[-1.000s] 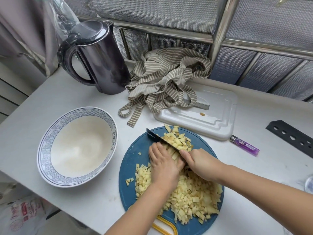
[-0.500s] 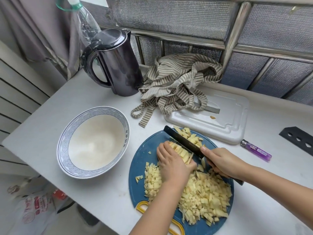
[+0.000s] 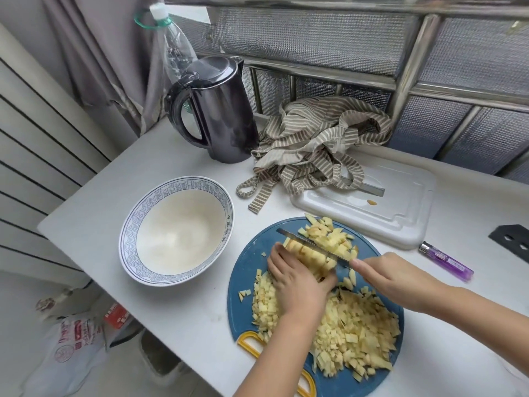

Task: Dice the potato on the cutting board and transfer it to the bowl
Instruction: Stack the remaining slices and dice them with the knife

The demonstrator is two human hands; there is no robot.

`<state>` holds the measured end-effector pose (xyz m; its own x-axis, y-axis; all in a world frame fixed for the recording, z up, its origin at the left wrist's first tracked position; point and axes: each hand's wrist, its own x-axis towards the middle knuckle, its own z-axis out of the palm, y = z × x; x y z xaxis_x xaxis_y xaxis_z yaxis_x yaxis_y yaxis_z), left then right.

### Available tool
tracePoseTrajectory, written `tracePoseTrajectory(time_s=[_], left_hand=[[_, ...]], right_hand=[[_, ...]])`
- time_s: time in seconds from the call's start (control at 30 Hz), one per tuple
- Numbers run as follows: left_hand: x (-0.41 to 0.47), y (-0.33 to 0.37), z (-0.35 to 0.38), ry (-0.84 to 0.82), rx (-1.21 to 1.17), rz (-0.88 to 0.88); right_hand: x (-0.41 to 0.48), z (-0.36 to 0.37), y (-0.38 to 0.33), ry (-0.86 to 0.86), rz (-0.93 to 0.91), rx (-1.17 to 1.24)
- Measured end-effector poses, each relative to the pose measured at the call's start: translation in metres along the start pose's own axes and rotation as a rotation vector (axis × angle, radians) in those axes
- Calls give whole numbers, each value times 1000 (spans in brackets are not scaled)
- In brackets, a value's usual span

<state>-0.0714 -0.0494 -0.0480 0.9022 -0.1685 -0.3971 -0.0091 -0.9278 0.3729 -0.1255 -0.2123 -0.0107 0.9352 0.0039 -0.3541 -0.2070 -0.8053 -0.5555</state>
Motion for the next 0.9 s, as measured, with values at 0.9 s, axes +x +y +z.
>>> tracePoseTrajectory(time_s=[0.9], left_hand=[[10, 3, -4, -165, 161, 32]], right_hand=[[10, 22, -11, -30, 100, -149]])
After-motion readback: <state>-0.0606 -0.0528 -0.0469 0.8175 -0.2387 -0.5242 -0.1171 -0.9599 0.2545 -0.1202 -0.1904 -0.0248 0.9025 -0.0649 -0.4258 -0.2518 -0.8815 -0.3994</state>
